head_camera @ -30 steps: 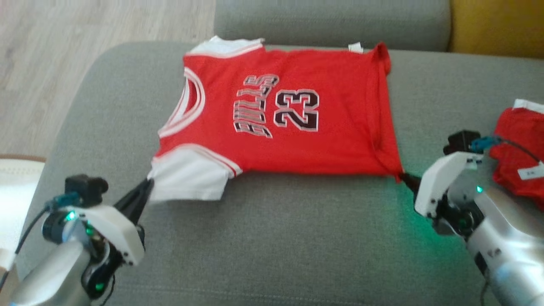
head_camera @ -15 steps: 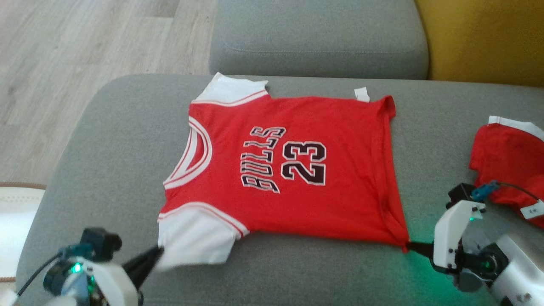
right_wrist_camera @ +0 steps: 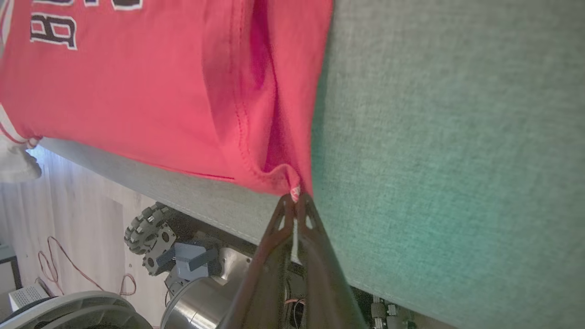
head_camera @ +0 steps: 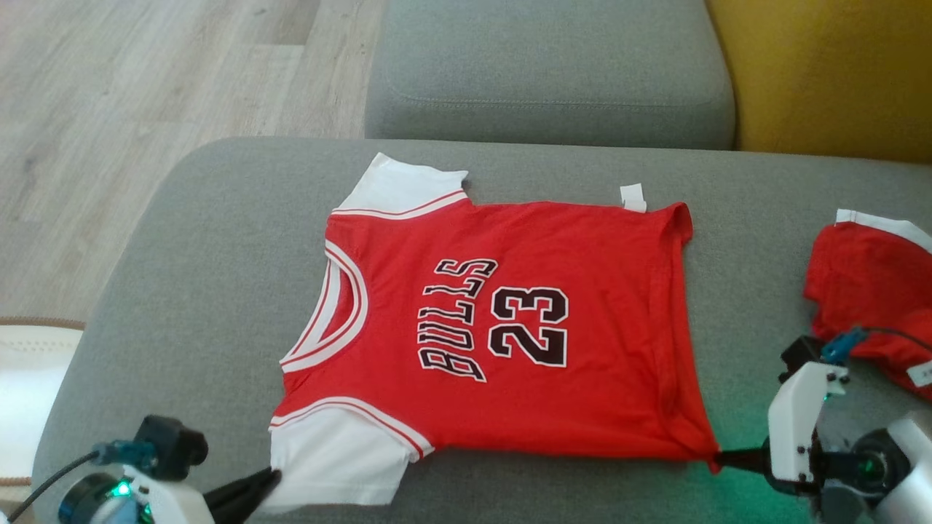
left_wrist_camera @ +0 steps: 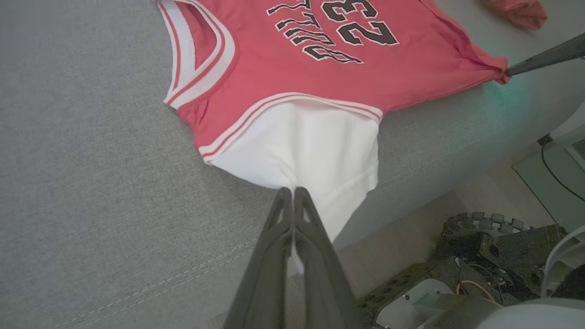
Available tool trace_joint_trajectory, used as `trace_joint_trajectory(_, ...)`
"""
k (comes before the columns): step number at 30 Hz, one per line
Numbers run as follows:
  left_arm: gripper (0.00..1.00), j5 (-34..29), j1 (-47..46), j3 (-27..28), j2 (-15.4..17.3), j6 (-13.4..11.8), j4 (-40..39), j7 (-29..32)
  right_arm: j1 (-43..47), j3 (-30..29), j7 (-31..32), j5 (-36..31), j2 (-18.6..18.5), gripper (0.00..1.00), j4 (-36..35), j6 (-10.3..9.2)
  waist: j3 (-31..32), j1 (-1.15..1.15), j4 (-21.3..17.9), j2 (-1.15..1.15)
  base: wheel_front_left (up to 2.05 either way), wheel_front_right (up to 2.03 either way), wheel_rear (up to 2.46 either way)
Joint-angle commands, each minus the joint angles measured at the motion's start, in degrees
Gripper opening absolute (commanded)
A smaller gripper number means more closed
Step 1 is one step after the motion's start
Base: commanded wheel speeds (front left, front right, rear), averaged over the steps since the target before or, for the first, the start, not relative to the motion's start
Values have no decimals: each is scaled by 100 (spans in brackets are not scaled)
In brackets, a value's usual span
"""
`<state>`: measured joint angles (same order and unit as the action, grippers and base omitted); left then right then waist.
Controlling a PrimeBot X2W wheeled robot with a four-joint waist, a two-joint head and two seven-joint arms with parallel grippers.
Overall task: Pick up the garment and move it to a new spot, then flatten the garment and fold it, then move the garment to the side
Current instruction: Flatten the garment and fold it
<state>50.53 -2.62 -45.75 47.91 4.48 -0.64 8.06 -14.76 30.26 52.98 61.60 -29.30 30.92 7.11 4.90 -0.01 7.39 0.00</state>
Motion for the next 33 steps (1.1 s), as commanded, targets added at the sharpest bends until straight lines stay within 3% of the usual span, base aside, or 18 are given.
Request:
trace_joint_trajectory(1,0,-80,-420,319,316,-51,-164,10,-176,-152,46,-91,-89,0,-196,37,-22,1,-13,0,0,0,0)
trace_joint_trajectory(11,0,-360,-1232,455,282,-50,-10,247,-587,-933,251,-1010,415,0,-409,37,-260,1,-108,0,0,0,0)
trace_joint_trajectory(21,0,-586,-2498,409,-306,137,992,422,-1247,-1461,345,-1880,1011,0,-456,37,-886,1,-135,0,0,0,0)
trace_joint_trajectory(33,0,-737,-3498,62,-840,275,2270,453,-1749,-1585,-9,-2354,1287,0,-343,37,-1329,1,-302,0,0,0,0)
